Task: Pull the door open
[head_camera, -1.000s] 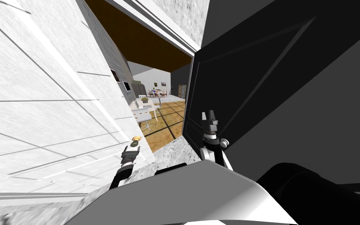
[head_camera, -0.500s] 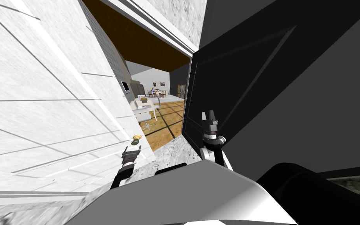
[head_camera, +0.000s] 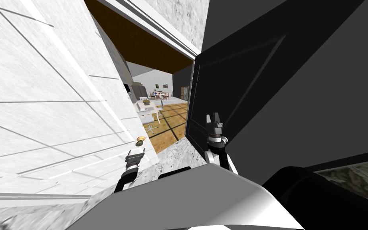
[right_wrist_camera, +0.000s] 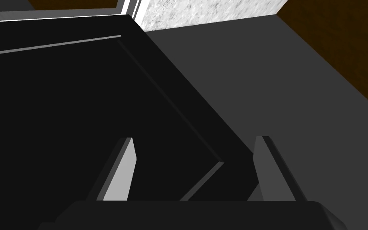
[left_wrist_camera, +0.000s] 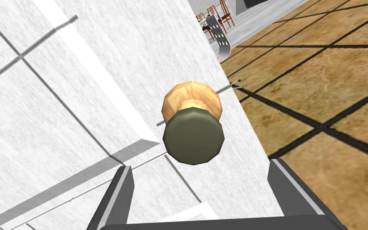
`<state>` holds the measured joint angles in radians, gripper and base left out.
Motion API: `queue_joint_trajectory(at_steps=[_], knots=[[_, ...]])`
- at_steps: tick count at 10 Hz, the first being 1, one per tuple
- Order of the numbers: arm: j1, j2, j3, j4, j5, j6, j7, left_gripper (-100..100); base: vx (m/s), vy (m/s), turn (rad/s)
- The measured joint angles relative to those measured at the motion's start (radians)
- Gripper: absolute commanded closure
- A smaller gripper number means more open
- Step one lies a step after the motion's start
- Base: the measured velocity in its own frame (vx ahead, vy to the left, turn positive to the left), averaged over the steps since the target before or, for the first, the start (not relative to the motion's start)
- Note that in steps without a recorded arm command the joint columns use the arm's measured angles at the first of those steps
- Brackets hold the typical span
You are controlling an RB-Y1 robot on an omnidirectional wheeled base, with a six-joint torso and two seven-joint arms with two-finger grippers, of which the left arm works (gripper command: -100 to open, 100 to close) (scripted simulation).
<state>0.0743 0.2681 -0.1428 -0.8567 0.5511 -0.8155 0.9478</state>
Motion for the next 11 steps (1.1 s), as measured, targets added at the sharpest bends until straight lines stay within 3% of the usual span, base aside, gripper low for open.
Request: queue_joint_trajectory(at_steps=[11], knots=[[0.008,0.006,-0.081,-0.028,0.123,-0.008,0.286,-100,-0.061,0.016,-0.028]])
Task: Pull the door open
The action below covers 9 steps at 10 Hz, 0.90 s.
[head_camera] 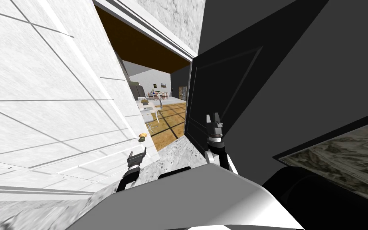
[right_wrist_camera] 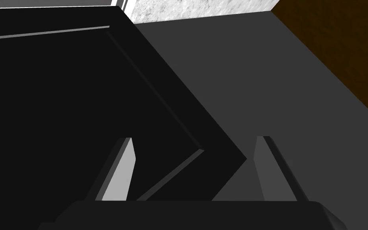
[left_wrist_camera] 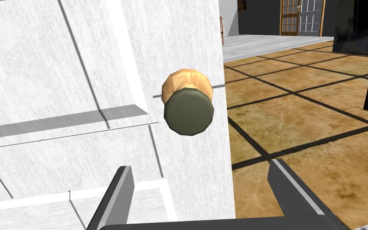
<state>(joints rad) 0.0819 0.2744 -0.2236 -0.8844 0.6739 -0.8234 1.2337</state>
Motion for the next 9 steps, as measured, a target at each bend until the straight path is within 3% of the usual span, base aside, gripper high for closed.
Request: queue_joint_trajectory(at_steps=[4,6,9], knots=[[0.002,0.002,-0.018,-0.007,0.028,-0.002,0.074,-100,-0.002,0.011,-0.049],[0.013,0.024,-0.007,-0.001,0.035,-0.008,0.095,-100,0.205,0.001,-0.117],[0.011,0.055,0.006,0.053,0.044,-0.039,0.145,-100,0.240,0.019,-0.132]])
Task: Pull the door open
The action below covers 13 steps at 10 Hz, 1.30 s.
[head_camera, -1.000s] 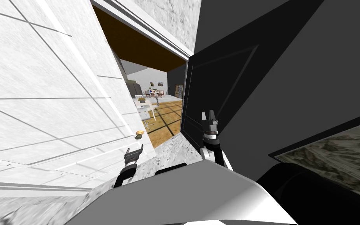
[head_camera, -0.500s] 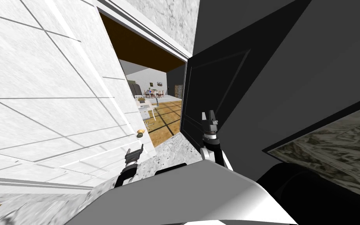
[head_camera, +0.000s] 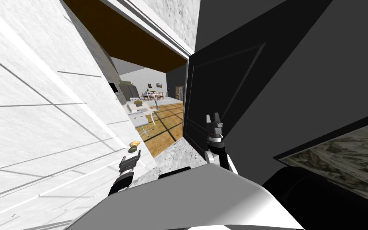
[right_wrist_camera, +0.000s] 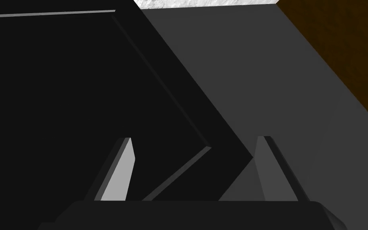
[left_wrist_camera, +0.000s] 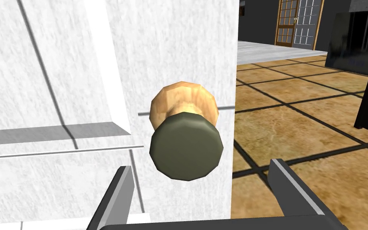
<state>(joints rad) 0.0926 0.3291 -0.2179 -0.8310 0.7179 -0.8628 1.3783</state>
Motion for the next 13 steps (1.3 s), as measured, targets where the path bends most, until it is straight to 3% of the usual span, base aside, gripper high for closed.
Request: queue_joint_trajectory(at_steps=[1,2,3,9,13], knots=[[-0.004,0.012,0.002,0.036,0.002,-0.022,0.026,-100,0.142,0.036,-0.065],[0.005,0.019,0.008,0.027,0.005,-0.025,0.033,-100,0.047,0.011,-0.003],[0.005,0.019,0.009,0.025,0.006,-0.023,0.032,100,0.002,0.005,0.018],[0.007,0.019,0.008,0.030,0.006,-0.021,0.033,100,-0.028,0.000,-0.017],[0.020,0.057,-0.037,0.018,-0.010,-0.033,0.083,100,-0.220,0.018,-0.106]])
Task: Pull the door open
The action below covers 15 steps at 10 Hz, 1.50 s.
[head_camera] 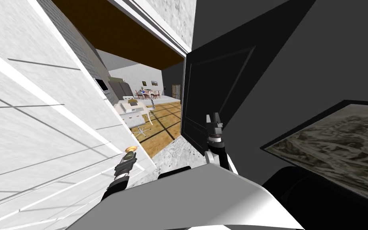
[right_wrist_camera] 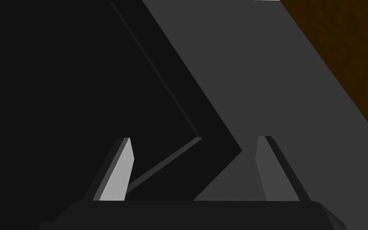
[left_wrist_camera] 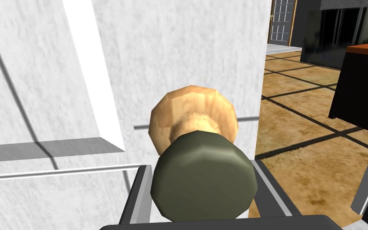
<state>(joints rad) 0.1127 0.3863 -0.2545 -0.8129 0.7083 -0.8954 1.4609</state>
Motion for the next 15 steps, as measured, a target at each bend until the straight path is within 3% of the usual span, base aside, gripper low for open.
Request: queue_joint_trajectory(at_steps=[4,5,12,14,15], knots=[[0.030,0.050,-0.059,-0.028,-0.019,-0.009,0.065,100,-0.221,0.022,-0.090],[0.035,0.049,-0.064,-0.029,-0.020,-0.006,0.067,100,-0.177,0.016,-0.122],[0.083,0.124,-0.151,-0.044,-0.059,-0.079,0.157,100,-0.221,0.042,-0.111],[0.093,0.131,-0.164,-0.039,-0.064,-0.088,0.168,100,-0.218,0.049,-0.163],[0.094,0.140,-0.173,-0.030,-0.069,-0.107,0.182,100,-0.223,0.037,-0.115]])
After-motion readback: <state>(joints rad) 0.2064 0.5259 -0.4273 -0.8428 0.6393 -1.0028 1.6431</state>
